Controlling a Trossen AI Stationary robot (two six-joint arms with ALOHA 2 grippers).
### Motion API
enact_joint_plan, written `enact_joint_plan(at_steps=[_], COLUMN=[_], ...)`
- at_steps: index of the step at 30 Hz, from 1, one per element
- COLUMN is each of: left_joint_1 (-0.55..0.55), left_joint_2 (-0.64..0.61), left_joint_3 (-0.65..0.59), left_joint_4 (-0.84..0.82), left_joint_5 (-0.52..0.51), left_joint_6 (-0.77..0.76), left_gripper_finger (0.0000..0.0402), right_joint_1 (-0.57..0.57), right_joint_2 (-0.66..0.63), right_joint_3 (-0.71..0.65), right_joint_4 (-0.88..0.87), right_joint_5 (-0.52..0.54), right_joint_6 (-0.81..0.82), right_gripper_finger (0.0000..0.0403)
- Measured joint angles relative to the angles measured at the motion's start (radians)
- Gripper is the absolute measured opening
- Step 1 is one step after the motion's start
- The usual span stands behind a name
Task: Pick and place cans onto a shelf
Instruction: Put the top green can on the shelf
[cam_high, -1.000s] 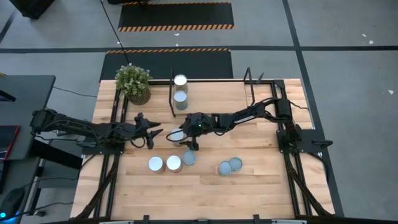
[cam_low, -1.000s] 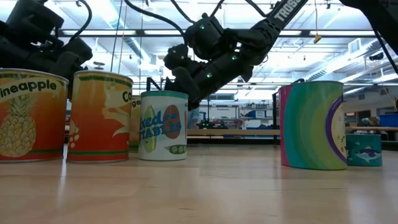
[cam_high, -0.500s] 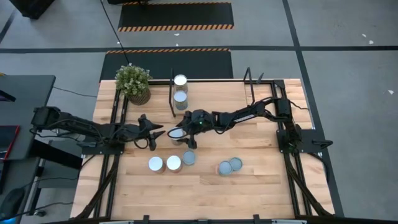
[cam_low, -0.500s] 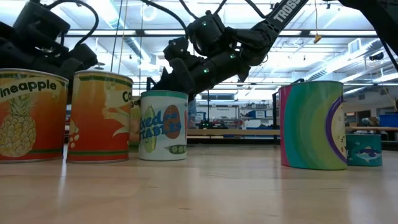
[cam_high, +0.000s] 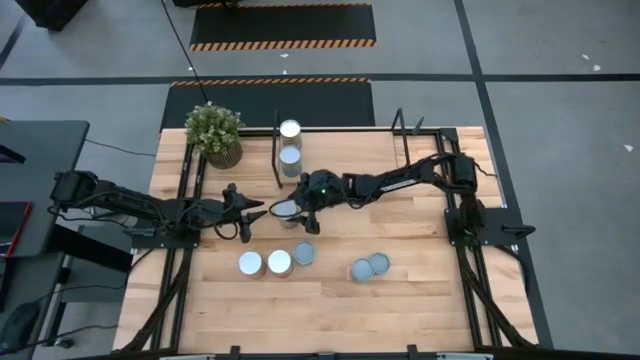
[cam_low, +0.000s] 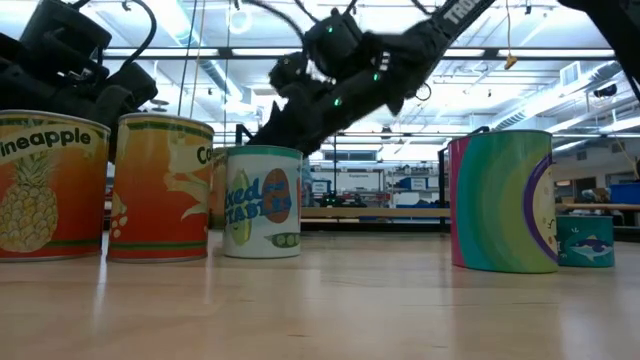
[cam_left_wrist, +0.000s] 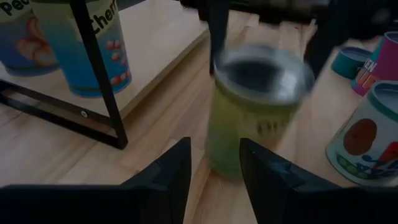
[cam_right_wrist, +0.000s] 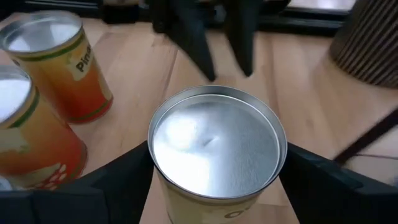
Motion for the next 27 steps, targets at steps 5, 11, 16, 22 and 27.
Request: enact_joint_plan(at_steps=[5, 11, 16, 22, 27], left_joint_1=[0.000, 0.000, 0.000, 0.000, 0.000], left_joint_2=[0.000, 0.000, 0.000, 0.000, -0.001], left_joint_3=[0.000, 0.000, 0.000, 0.000, 0.000], left_joint_4=[0.005, 0.006, 0.026, 0.035, 0.047], left_joint_5=[0.000, 0.000, 0.000, 0.000, -0.003], left_joint_6=[0.000, -0.003, -0.003, -0.002, 0.000], left_gripper_finger=[0.0142, 0.0142, 0.0142, 0.0142, 0.0142], right_joint_1=[-0.038, -0.097, -0.186, -0.344, -0.458], right_joint_2=[-0.107, -0.241, -0.311, -0.298, -0.274], right_joint_3=[0.001, 0.001, -0.008, -0.073, -0.088], right_joint_4=[-0.119, -0.244, -0.293, -0.249, -0.168], right_joint_5=[0.035, 0.042, 0.036, 0.001, -0.098], right_joint_6=[-0.055, -0.115, -0.166, -0.191, -0.181], right_gripper_finger=[0.0321, 0.0321, 0.0321, 0.0321, 0.0321])
